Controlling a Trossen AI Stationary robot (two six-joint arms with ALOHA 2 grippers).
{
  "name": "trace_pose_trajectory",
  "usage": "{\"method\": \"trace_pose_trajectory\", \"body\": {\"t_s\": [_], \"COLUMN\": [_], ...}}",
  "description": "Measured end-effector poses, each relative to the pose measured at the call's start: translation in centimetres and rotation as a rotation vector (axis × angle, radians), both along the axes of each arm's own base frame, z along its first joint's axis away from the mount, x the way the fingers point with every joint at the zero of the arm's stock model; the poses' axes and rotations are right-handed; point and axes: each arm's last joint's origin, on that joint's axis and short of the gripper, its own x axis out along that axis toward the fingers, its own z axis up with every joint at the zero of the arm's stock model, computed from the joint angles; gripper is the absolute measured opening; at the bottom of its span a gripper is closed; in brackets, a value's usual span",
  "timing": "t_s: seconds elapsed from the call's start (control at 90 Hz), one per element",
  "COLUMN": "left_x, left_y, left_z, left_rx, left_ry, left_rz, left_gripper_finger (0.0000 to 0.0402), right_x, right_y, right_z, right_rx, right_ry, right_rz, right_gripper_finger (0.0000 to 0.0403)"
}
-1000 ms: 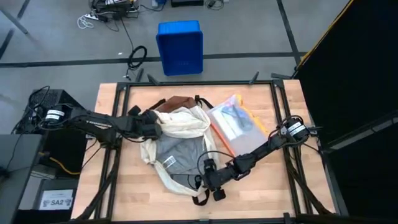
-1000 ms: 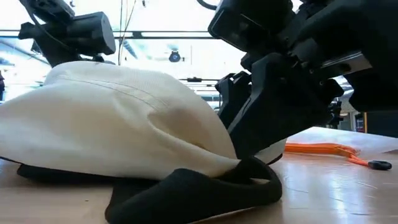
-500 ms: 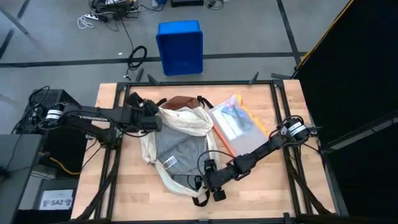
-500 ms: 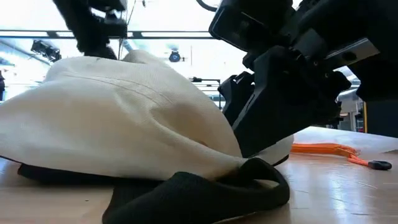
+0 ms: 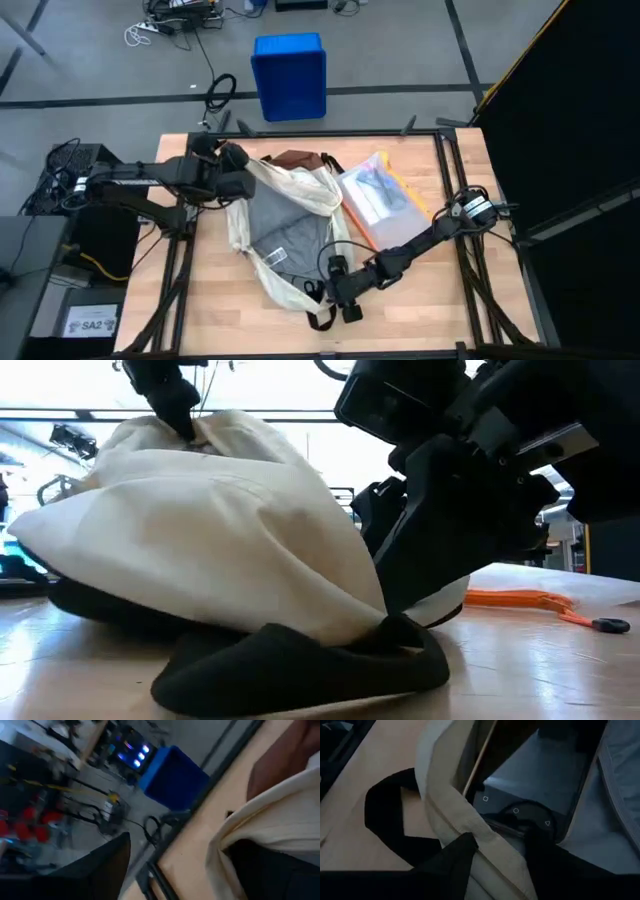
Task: Unpack backpack
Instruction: Remove the pink cellphone from the white backpack
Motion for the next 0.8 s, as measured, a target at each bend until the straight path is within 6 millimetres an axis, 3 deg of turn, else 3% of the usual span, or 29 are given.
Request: {"method": "trace_pose_trajectory", "body": {"t_s": [0.167, 0.322, 0.556, 0.689, 0.8], "left_x": [0.1, 0.3, 1.3, 1.0, 0.7], "left_y": [0.8, 1.8, 3.9, 5.3, 6.1], "left_z": [-2.7, -5.1, -8.6, -9.3, -8.5], "left_rx": [-0.109, -0.235, -0.452, -0.528, -0.575], "left_ry": [0.066, 0.090, -0.023, -0.061, -0.116], "left_rz": [0.001, -0.042, -0.228, -0.257, -0.268], "left_gripper_finger": [0.0300, 0.0300, 0.0294, 0.0286, 0.0284], "right_x": [-0.4, -0.7, -0.9, -0.8, -0.5], "right_y": [0.1, 0.2, -0.1, -0.4, -0.9], "right_z": [0.9, 3.0, 5.7, 6.4, 6.5], "right_rx": [0.007, 0.029, 0.010, -0.040, -0.062], "right_ry": [0.001, -0.046, -0.144, -0.189, -0.204], "right_rz": [0.030, 0.053, 0.068, 0.058, 0.049], "right_gripper_finger": [0.0152, 0.0155, 0.0155, 0.0159, 0.0160]}}
